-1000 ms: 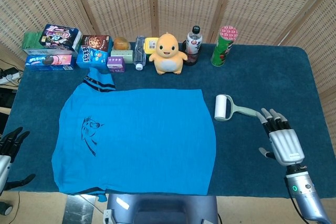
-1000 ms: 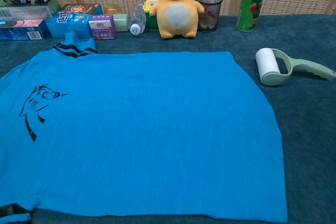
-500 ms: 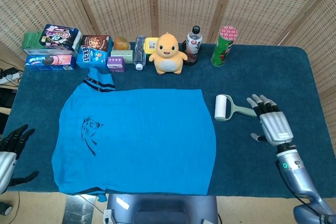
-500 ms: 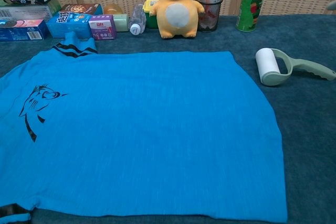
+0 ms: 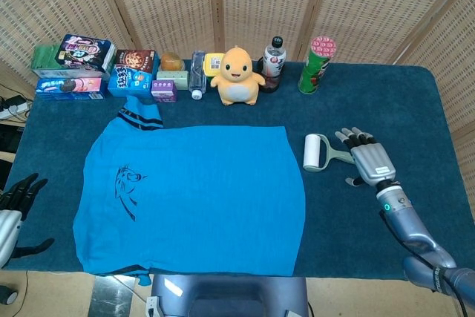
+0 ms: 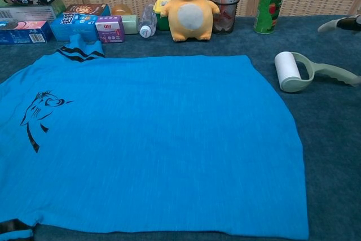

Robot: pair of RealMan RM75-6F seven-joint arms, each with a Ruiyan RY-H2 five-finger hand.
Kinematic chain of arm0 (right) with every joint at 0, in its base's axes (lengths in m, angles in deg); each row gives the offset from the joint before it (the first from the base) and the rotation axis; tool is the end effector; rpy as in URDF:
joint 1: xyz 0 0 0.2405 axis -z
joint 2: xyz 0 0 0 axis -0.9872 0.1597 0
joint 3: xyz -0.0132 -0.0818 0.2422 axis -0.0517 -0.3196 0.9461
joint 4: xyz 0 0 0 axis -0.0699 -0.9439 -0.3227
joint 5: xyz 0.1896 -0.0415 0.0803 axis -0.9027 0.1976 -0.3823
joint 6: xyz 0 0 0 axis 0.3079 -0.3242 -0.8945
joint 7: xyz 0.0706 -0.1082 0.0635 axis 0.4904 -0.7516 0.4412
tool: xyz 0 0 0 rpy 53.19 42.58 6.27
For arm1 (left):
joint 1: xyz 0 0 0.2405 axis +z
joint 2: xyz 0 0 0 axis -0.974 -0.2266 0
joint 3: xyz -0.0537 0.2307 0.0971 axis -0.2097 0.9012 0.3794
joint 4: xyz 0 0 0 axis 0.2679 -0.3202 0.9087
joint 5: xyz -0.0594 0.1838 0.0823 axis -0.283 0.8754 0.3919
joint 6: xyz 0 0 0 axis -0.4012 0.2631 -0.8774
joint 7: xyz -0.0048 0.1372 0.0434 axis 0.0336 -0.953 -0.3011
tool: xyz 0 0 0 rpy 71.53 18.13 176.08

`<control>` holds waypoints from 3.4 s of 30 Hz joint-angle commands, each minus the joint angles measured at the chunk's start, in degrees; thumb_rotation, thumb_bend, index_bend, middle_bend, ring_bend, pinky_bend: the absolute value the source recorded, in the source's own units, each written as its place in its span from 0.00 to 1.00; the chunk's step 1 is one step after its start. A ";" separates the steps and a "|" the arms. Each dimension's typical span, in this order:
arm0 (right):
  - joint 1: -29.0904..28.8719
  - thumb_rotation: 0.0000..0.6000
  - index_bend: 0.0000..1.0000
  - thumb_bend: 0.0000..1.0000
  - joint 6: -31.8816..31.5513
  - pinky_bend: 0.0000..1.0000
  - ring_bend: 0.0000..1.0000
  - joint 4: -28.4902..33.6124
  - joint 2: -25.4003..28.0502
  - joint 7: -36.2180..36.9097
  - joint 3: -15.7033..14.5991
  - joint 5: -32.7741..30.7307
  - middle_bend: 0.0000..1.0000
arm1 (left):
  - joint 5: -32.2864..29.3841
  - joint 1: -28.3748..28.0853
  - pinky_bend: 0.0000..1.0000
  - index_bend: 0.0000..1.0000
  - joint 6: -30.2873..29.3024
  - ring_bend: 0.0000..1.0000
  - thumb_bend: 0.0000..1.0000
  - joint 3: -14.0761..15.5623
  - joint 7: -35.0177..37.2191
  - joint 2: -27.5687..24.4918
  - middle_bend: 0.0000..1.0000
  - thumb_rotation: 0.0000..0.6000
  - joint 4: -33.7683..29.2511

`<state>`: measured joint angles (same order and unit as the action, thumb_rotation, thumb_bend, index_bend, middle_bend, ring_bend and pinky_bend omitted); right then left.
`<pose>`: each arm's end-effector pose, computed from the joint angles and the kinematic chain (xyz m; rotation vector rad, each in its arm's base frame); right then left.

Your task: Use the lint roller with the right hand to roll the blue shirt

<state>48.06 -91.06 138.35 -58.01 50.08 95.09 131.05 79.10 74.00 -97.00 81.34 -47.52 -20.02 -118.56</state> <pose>-0.2780 -0.3608 0.0804 1.7380 -0.8696 0.7067 -0.2641 0.1474 0.1902 -1.4782 -1.0289 -0.7915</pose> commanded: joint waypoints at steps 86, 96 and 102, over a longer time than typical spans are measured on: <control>-19.75 1.00 0.52 1.00 7.85 1.00 0.96 12.27 -9.19 -30.34 2.11 -19.56 0.72 | -0.77 -0.34 0.13 0.00 1.16 0.00 0.12 0.69 2.98 -1.65 0.00 1.00 -0.70; -30.76 1.00 0.52 1.00 4.30 1.00 0.96 14.05 -15.84 -45.86 1.74 -41.90 0.72 | -0.81 -0.80 0.13 0.00 2.24 0.00 0.12 0.92 3.02 -1.85 0.00 1.00 -0.63; -34.79 1.00 0.52 1.00 1.99 1.00 0.96 12.02 -18.70 -49.94 0.67 -49.25 0.72 | -0.92 -0.80 0.13 0.00 2.22 0.00 0.12 0.93 3.10 -1.89 0.00 1.00 -0.61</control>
<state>14.70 -87.96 151.07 -75.47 1.61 96.32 83.38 78.18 73.21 -94.78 82.27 -44.41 -21.91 -119.17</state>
